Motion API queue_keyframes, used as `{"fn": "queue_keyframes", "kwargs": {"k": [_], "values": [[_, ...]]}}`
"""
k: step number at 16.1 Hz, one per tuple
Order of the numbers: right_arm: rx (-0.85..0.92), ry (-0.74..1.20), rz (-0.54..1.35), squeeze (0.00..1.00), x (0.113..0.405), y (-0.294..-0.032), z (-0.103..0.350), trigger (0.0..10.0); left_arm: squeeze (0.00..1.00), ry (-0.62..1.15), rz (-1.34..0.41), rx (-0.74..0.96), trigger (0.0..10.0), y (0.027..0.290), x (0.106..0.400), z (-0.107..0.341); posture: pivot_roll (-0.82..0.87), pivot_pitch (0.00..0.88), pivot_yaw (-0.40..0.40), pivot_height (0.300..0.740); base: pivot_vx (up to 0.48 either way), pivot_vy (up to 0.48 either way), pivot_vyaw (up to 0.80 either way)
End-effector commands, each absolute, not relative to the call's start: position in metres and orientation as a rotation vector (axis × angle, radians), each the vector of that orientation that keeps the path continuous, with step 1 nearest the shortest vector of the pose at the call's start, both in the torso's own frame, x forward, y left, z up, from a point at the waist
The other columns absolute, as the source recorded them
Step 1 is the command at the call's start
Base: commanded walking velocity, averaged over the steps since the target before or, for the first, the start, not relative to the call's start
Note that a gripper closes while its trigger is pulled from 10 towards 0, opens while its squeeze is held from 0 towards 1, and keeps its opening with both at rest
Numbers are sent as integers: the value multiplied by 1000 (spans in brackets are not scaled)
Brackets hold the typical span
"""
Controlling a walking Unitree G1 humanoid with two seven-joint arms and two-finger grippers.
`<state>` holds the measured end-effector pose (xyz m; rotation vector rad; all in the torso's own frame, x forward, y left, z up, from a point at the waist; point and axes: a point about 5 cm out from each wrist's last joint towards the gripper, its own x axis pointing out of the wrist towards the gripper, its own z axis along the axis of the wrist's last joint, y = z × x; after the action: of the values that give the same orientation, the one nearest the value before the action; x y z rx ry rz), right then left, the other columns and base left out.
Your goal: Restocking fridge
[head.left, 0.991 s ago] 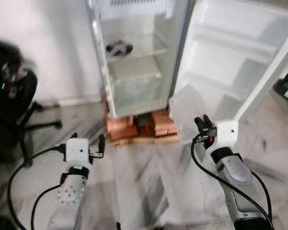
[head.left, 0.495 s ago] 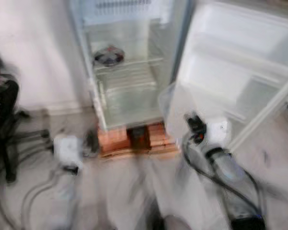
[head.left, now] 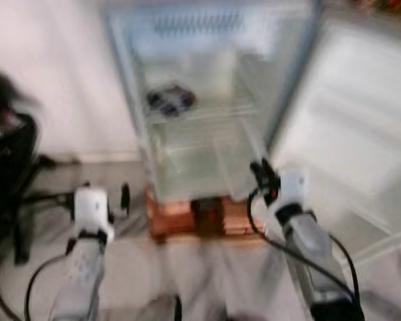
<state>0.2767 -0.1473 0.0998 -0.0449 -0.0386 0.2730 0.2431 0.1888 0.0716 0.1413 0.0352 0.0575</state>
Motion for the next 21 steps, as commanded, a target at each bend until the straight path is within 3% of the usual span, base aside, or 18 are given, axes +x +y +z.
{"fn": "queue_keyframes", "kwargs": {"k": [1,12,21], "values": [[-52,-33,257,0,275,-153,98,10000,0,54,49,136,10000,186,240,68,141,102,-19,740,375,289,788],[-44,-13,176,0,279,-162,94,10000,0,58,39,139,10000,181,241,67,140,95,-20,740,29,0,68],[-51,-12,153,0,279,-165,96,10000,0,66,29,144,10000,179,239,64,127,99,-23,740,303,0,-97]]}}
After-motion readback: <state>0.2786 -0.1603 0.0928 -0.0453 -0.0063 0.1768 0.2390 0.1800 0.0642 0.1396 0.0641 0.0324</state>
